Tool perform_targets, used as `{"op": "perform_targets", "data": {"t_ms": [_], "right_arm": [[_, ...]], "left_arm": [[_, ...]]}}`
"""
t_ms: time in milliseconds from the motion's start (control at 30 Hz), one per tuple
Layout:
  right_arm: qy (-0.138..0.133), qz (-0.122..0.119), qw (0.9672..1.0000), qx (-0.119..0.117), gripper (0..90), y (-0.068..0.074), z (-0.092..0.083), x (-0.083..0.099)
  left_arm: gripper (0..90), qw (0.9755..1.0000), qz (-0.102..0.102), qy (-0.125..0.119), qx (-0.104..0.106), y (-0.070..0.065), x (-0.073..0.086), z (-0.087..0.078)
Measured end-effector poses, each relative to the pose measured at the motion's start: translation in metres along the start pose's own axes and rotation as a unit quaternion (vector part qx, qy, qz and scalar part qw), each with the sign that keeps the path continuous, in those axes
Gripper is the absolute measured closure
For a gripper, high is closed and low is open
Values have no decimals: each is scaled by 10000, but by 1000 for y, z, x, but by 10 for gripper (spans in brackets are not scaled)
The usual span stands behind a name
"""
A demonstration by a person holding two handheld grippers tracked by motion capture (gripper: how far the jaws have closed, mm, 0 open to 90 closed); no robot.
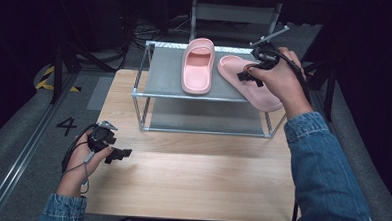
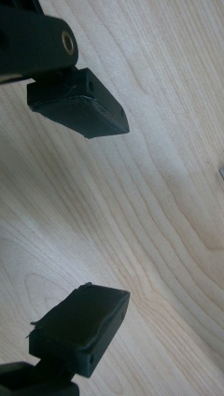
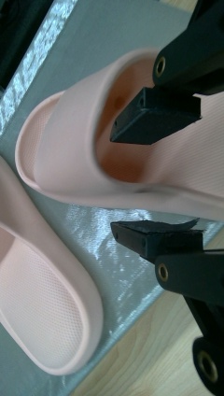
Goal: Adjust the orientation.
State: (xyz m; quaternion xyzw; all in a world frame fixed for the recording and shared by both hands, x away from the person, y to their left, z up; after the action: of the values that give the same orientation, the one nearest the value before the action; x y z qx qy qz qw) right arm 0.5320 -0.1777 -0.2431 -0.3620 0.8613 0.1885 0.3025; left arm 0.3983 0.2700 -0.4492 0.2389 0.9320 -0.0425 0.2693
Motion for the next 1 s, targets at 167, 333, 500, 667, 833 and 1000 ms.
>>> {"op": "perform_targets", "data": {"t_ms": [167,333,500,667,833,1000], "right_arm": [[-95,-144,9998,24,528,6,-25,19],[-51,-295,9994,147,577,8,-46,39],[-2,-334,9992,238,602,9,-62,56],[140,-309,9990,296,673,10,-77,80],[328,-235,9988,293,738,9,-82,98],[614,-169,9976,272,833,5,-80,115]], "left_arm": [[181,9999,108,-4,54,-5,-8,1],[182,9999,144,36,85,-8,-11,4],[183,9998,152,65,127,-10,-13,6],[185,9997,181,77,146,-11,-13,6],[185,9997,182,80,162,-13,-13,6],[186,9996,209,102,158,-13,-13,6]]}}
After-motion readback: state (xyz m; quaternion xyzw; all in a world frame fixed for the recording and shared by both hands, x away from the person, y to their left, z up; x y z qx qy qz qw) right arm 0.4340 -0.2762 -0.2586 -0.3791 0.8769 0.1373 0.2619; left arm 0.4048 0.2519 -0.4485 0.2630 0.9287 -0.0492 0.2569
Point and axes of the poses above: each handheld gripper's, and its own axes: z roughly forward along the jaws, x roughly out of its underside, y roughly to its left, the point moved 2 cm from there along z, roughly forward along the jaws, and after that the axes turned 13 degrees about -x, right-handed, at the moved point
